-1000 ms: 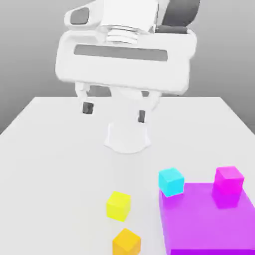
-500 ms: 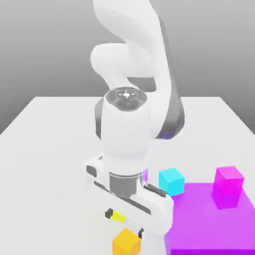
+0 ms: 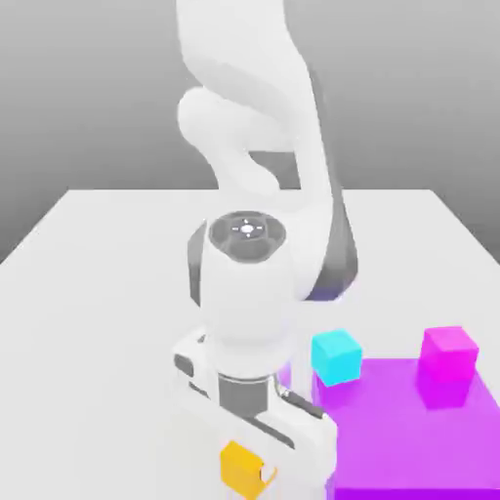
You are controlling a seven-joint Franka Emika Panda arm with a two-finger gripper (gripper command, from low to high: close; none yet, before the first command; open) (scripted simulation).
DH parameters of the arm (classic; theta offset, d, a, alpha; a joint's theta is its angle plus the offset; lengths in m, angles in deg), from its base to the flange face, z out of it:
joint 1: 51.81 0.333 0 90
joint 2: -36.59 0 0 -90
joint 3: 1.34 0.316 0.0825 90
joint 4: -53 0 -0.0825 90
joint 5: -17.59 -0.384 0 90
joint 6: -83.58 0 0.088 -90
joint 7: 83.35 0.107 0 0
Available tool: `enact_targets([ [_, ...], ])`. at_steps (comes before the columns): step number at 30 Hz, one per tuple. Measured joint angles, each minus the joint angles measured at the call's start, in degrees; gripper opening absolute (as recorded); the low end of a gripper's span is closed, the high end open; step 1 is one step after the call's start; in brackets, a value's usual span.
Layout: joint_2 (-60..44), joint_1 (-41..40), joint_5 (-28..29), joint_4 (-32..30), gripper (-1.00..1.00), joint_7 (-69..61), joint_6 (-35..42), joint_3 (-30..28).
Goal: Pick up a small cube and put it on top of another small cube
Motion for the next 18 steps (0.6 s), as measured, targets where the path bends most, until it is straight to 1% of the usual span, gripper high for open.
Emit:
enact_targets([
  [4,7.7,2.3,-1.2,-3.9,-1.0,9.5,4.0,1.6],
  [8,15.5,6.0,-3.8,-8.1,-1.0,18.6,7.6,3.2],
  [13,25.4,8.7,-8.8,-13.5,-1.0,28.8,11.8,5.2],
  [18,34.5,11.9,-15.1,-18.7,-1.0,37.4,14.9,7.5],
])
